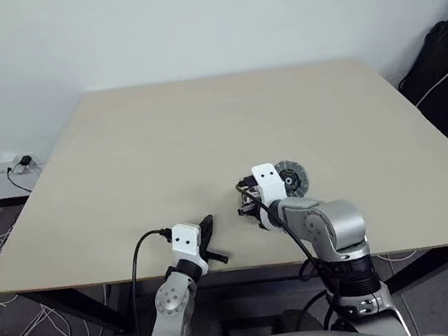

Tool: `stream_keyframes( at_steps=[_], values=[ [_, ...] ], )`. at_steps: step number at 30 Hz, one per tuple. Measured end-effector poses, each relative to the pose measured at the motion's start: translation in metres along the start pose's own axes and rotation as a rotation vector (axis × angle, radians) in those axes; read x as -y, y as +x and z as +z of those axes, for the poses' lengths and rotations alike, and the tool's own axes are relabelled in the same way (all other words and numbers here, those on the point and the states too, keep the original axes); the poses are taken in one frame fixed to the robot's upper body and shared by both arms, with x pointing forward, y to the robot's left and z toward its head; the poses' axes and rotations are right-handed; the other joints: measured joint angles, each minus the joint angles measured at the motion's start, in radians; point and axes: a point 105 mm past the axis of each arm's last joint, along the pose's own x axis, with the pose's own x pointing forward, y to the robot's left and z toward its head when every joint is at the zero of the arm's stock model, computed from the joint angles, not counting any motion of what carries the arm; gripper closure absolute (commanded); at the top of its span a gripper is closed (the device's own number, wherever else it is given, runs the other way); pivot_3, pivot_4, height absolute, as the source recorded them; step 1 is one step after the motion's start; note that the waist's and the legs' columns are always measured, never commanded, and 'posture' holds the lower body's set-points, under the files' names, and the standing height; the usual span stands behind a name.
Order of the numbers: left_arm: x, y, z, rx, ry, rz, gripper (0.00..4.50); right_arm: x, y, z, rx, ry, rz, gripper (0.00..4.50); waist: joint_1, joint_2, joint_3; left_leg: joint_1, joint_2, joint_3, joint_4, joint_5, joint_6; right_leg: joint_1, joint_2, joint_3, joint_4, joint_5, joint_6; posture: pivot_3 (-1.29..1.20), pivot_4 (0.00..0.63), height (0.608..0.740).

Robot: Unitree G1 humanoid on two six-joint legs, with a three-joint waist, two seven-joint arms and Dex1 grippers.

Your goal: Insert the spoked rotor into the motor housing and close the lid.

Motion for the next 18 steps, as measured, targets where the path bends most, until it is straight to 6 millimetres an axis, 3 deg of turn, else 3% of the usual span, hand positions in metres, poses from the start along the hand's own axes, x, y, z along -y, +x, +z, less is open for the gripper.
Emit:
stream_keyframes(
  at_steps=[11, 12, 18],
  values=[
    [-0.001, -0.001, -0.001, -0.002, -0.001, 0.003, 4.5, -0.005, -0.004, 0.005, -0.037, 0.066, 0.021, 4.42, -0.012, 0.003, 0.002, 0.0, 0.0, 0.0, -0.001, 0.0, 0.0, -0.001, 0.0, 0.0, 0.0, 0.0, 0.0, 0.0, 0.0, 0.74],
    [-0.001, -0.001, -0.001, -0.002, -0.001, 0.002, 4.5, -0.005, -0.004, 0.005, -0.036, 0.066, 0.025, 3.71, -0.014, 0.003, 0.002, 0.0, 0.0, 0.0, -0.001, 0.0, 0.0, -0.001, 0.0, 0.0, 0.0, 0.0, 0.0, 0.0, 0.0, 0.74],
    [0.0, -0.001, -0.001, -0.002, -0.001, -0.004, 4.5, -0.023, -0.008, 0.018, 0.031, 0.038, 0.118, 3.71, -0.019, 0.003, 0.002, 0.0, 0.0, 0.0, -0.001, 0.0, 0.0, 0.0, 0.0, 0.0, 0.0, 0.0, 0.0, 0.0, 0.0, 0.74]
  ],
)
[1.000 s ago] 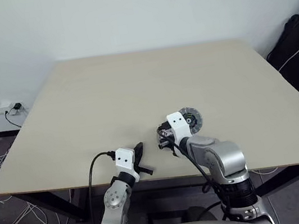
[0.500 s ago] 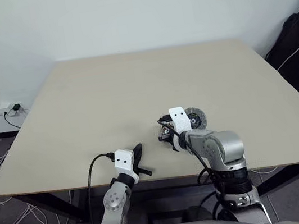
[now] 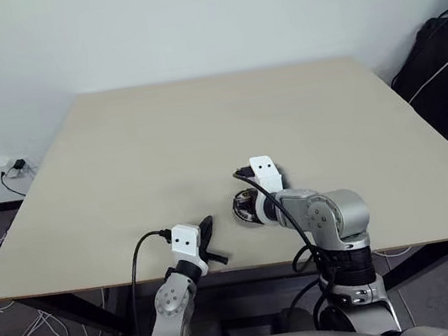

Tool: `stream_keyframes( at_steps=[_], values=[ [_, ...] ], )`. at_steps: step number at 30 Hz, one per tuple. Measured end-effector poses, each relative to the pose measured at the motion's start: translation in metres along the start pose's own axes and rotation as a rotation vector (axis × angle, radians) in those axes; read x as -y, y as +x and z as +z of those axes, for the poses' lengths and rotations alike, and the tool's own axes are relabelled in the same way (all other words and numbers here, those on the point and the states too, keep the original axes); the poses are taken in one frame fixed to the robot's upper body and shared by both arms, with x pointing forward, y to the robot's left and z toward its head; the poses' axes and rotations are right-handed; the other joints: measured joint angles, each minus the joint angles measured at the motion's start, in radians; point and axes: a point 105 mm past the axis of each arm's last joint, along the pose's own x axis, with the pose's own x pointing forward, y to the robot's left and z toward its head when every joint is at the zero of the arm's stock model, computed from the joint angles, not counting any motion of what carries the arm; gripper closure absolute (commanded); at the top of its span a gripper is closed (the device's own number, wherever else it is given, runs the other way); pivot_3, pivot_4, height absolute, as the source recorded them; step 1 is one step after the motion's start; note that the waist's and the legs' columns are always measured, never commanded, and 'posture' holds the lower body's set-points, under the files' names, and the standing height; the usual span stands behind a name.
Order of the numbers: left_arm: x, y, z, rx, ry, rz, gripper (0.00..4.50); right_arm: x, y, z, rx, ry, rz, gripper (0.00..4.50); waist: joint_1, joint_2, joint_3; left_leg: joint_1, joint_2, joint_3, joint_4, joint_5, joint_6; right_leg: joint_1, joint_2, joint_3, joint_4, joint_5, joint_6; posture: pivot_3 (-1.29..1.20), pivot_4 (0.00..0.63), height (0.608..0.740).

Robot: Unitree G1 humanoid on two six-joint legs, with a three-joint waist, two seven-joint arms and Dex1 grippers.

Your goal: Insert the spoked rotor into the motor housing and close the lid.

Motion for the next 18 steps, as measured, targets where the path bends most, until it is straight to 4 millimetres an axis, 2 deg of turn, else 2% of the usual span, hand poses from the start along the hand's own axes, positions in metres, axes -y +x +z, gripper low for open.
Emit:
stream_keyframes(
  at_steps=[4, 6, 9, 12, 15, 18],
  values=[
    [0.0, 0.0, 0.0, 0.0, 0.0, -0.002, 4.5, -0.006, 0.0, 0.004, 0.019, -0.003, 0.032, 3.71, 0.001, 0.0, 0.0, 0.0, 0.0, 0.0, 0.0, 0.0, 0.0, 0.0, 0.0, 0.0, 0.0, 0.0, 0.0, 0.0, 0.0, 0.74],
    [0.0, 0.0, 0.0, 0.0, 0.0, -0.004, 4.5, -0.011, 0.001, 0.01, 0.07, -0.06, 0.044, 3.71, 0.0, 0.0, 0.0, 0.0, 0.0, 0.0, 0.0, 0.0, 0.0, 0.0, 0.0, 0.0, 0.0, 0.0, 0.0, 0.0, 0.0, 0.74],
    [0.001, 0.001, 0.0, 0.001, -0.001, -0.006, 4.5, -0.017, 0.001, 0.014, 0.125, -0.299, 0.063, 3.71, -0.003, 0.0, 0.0, 0.0, 0.0, 0.0, 0.0, 0.0, 0.0, 0.0, 0.0, 0.0, -0.001, 0.0, 0.0, 0.0, 0.0, 0.74],
    [0.001, 0.0, 0.0, 0.001, -0.001, -0.005, 4.5, -0.008, -0.006, 0.016, 0.173, -0.631, 0.048, 3.71, 0.001, 0.0, 0.0, 0.0, -0.001, 0.0, 0.002, 0.0, 0.001, 0.001, -0.001, -0.001, -0.002, -0.001, -0.002, 0.0, 0.0, 0.74],
    [0.001, 0.0, 0.0, 0.001, -0.001, -0.005, 4.5, 0.002, -0.01, 0.002, 0.115, -0.866, 0.086, 3.71, 0.003, -0.002, 0.001, 0.0, 0.0, 0.0, 0.002, 0.0, 0.001, 0.002, -0.001, -0.001, -0.002, -0.003, -0.005, 0.0, 0.0, 0.74],
    [0.002, 0.001, 0.001, 0.003, -0.005, -0.006, 4.5, 0.011, -0.01, -0.015, 0.023, -0.968, 0.14, 3.71, 0.004, -0.003, 0.001, 0.0, 0.001, 0.0, 0.002, 0.0, 0.001, 0.002, 0.0, -0.001, -0.002, -0.003, -0.005, 0.0, 0.0, 0.74]
  ],
)
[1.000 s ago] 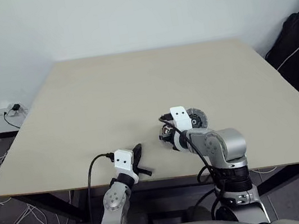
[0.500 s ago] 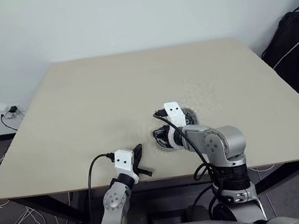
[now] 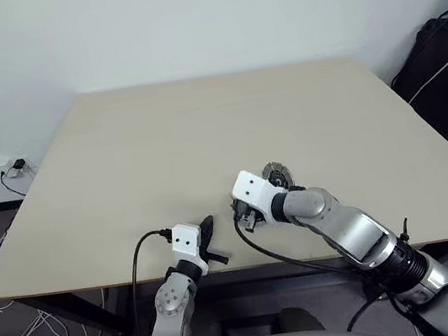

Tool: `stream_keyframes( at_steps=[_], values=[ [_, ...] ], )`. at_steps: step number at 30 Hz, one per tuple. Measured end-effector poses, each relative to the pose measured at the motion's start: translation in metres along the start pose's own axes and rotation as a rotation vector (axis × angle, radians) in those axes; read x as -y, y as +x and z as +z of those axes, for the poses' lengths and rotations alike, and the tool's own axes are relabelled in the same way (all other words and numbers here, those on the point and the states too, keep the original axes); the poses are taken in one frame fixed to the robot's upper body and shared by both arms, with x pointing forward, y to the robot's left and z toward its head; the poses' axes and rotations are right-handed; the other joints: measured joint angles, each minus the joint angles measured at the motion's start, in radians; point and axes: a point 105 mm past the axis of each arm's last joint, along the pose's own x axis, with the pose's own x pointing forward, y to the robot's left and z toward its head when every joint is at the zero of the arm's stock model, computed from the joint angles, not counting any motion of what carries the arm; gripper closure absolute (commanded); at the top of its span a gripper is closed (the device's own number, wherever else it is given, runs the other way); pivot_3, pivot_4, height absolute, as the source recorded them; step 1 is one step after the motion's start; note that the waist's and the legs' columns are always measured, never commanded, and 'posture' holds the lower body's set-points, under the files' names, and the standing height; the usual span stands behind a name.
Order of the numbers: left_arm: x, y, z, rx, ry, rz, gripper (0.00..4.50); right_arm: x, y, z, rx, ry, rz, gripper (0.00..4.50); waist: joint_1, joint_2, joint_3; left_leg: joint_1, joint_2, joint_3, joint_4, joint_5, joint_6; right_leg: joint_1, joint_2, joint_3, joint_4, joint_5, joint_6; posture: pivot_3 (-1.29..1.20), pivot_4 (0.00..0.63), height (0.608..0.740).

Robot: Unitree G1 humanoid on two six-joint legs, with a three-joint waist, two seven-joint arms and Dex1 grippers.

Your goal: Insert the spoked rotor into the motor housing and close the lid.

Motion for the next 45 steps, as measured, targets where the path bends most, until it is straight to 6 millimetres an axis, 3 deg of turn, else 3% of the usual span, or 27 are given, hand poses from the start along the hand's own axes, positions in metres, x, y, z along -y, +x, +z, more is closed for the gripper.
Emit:
stream_keyframes(
  at_steps=[4, 6, 13, 23, 34, 37, 45],
  values=[
    [0.0, 0.0, 0.0, 0.0, -0.001, 0.0, 4.5, -0.001, -0.002, -0.008, -0.027, -0.038, 0.054, 3.71, 0.005, 0.0, 0.0, 0.0, 0.0, 0.0, 0.001, 0.0, 0.0, 0.0, 0.0, 0.0, 0.0, 0.0, 0.0, 0.0, 0.0, 0.74],
    [0.0, 0.0, 0.0, 0.0, -0.001, -0.001, 4.5, -0.001, -0.003, -0.005, -0.02, -0.054, 0.073, 3.35, 0.006, -0.001, 0.0, 0.0, 0.0, 0.0, 0.001, 0.0, 0.0, 0.001, 0.0, 0.0, 0.0, 0.0, 0.0, 0.0, 0.0, 0.74],
    [0.0, 0.0, 0.0, 0.0, -0.001, 0.0, 4.5, 0.005, -0.004, -0.017, -0.079, -0.094, 0.076, 1.19, 0.022, -0.001, 0.0, -0.001, 0.0, 0.0, 0.001, 0.0, 0.0, 0.0, -0.001, 0.0, -0.001, 0.0, 0.0, 0.0, 0.0, 0.74],
    [0.001, 0.0, 0.0, 0.001, -0.005, 0.001, 4.5, 0.012, -0.011, -0.038, -0.174, -0.127, 0.098, 1.19, 0.025, -0.001, 0.0, -0.001, 0.0, 0.0, 0.001, 0.0, 0.0, 0.001, -0.001, 0.0, -0.001, 0.0, 0.0, 0.0, 0.0, 0.74],
    [0.002, 0.001, 0.0, 0.003, -0.008, 0.002, 4.5, 0.0, -0.003, -0.05, -0.2, -0.117, 0.135, 1.19, 0.025, -0.001, 0.0, 0.0, 0.0, 0.0, 0.002, 0.0, 0.0, 0.001, -0.001, 0.0, 0.0, 0.0, 0.0, 0.0, 0.0, 0.74],
    [0.001, 0.001, 0.0, 0.003, -0.008, 0.003, 4.5, 0.0, -0.002, -0.05, -0.202, -0.122, 0.127, 1.82, 0.025, -0.002, 0.0, 0.0, 0.0, 0.0, 0.002, 0.0, 0.0, 0.001, -0.001, 0.0, 0.0, 0.0, 0.0, 0.0, 0.0, 0.74],
    [0.001, 0.001, 0.0, 0.004, -0.009, 0.004, 4.5, 0.001, 0.0, -0.051, -0.199, -0.116, 0.13, 4.39, 0.024, -0.005, -0.004, 0.001, 0.0, 0.0, 0.002, 0.0, 0.0, 0.002, -0.001, 0.0, 0.0, 0.0, 0.0, 0.0, 0.0, 0.74]
  ],
)
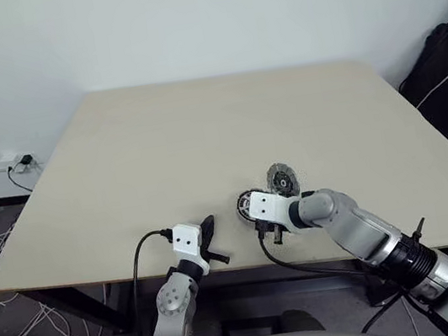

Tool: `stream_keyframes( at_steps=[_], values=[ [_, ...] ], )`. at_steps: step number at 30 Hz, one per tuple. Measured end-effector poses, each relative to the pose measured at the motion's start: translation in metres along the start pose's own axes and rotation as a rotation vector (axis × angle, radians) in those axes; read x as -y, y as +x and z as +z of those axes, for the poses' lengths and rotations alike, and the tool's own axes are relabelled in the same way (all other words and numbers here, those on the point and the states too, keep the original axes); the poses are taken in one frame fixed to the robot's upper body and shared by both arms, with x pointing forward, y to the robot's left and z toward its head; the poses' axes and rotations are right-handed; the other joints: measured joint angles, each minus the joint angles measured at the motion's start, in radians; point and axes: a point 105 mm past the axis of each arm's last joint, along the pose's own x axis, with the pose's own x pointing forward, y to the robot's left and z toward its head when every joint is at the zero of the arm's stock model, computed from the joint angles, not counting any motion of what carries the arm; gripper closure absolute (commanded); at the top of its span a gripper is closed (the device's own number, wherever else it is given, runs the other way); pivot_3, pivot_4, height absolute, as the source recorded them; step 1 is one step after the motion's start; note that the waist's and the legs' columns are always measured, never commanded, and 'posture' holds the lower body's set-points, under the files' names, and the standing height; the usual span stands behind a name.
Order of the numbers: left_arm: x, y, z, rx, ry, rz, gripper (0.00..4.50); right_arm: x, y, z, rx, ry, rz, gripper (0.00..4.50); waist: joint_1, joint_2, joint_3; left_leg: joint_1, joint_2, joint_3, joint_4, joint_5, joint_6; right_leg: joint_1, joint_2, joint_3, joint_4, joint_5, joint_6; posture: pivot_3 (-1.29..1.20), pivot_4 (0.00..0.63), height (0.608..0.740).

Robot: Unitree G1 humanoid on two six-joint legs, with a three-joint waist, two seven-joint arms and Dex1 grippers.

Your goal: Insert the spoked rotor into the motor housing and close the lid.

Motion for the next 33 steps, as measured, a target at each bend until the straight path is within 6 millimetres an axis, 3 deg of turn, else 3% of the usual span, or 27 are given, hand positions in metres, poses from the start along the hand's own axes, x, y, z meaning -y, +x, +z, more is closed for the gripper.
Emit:
stream_keyframes(
  at_steps=[8, 14, 20, 32, 33],
  values=[
    [0.0, 0.0, 0.0, 0.0, 0.0, 0.0, 4.5, 0.0, 0.001, -0.002, -0.006, 0.033, -0.002, 4.41, 0.001, 0.0, 0.0, 0.0, 0.0, 0.0, 0.002, 0.0, 0.0, 0.0, 0.0, 0.0, 0.001, 0.001, 0.0, 0.0, 0.0, 0.74],
    [0.0, 0.0, 0.0, 0.0, -0.001, 0.0, 4.5, 0.0, -0.004, 0.0, 0.022, 0.294, -0.023, 4.41, 0.004, 0.0, 0.0, -0.001, 0.0, 0.0, 0.001, 0.0, 0.0, 0.0, 0.0, 0.0, 0.0, 0.001, 0.0, 0.0, 0.0, 0.74],
    [0.001, 0.0, 0.0, 0.001, -0.002, -0.001, 4.5, -0.015, -0.006, 0.016, 0.061, 0.473, 0.018, 4.41, 0.0, 0.0, 0.0, -0.001, 0.0, 0.0, -0.001, 0.0, 0.0, -0.003, 0.0, 0.0, 0.0, 0.001, 0.0, 0.0, 0.0, 0.74],
    [0.001, 0.0, 0.0, 0.0, -0.002, -0.001, 4.5, -0.023, 0.001, 0.024, 0.074, 0.487, 0.032, 4.41, -0.005, 0.0, 0.0, -0.001, 0.0, 0.0, -0.001, 0.0, 0.0, -0.002, 0.0, 0.0, 0.001, 0.0, -0.001, 0.0, 0.0, 0.74],
    [0.0, 0.0, 0.0, 0.0, -0.002, -0.001, 4.5, -0.023, 0.001, 0.024, 0.076, 0.482, 0.032, 4.06, -0.005, 0.0, 0.0, -0.001, 0.0, 0.0, -0.001, 0.0, 0.0, -0.002, 0.0, 0.0, 0.001, 0.0, -0.001, 0.0, 0.0, 0.74]
  ],
)
